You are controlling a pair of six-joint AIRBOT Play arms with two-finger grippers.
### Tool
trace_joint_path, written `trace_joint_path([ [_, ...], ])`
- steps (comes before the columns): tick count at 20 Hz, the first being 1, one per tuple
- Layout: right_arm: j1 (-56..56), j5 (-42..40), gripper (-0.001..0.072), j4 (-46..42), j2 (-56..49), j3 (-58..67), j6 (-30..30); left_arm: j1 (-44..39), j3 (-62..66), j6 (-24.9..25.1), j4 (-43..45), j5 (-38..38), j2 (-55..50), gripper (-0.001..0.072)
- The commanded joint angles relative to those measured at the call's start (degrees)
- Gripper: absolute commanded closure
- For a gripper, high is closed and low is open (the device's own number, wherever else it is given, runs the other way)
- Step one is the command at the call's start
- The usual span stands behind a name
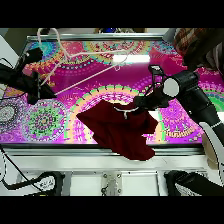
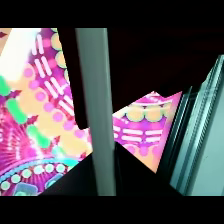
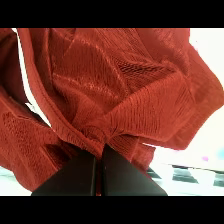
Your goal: Fold the clothes and pants, and hang the long-sleeved shirts on hangers.
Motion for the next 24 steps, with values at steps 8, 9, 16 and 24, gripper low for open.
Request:
trace_joint_path([
  [8,-2.7,11.1,0.0695,1.5,0.1,12.7,-2.7,-3.0,-17.1,13.4,-0.5,-0.2,0.2,0.0687],
  [9,-2.7,11.6,0.0695,1.5,0.1,13.4,-2.7,-3.1,-17.4,13.8,-0.5,-0.1,0.2,0.0687],
  [16,-2.7,15.1,0.0695,1.5,0.2,15.4,-2.7,-6.2,-17.3,13.7,-0.5,4.5,-0.2,0.0687],
  [24,-2.7,16.5,0.0695,1.4,0.6,16.3,-4.0,-9.1,-17.3,13.7,-0.6,6.9,-0.1,0.0688],
])
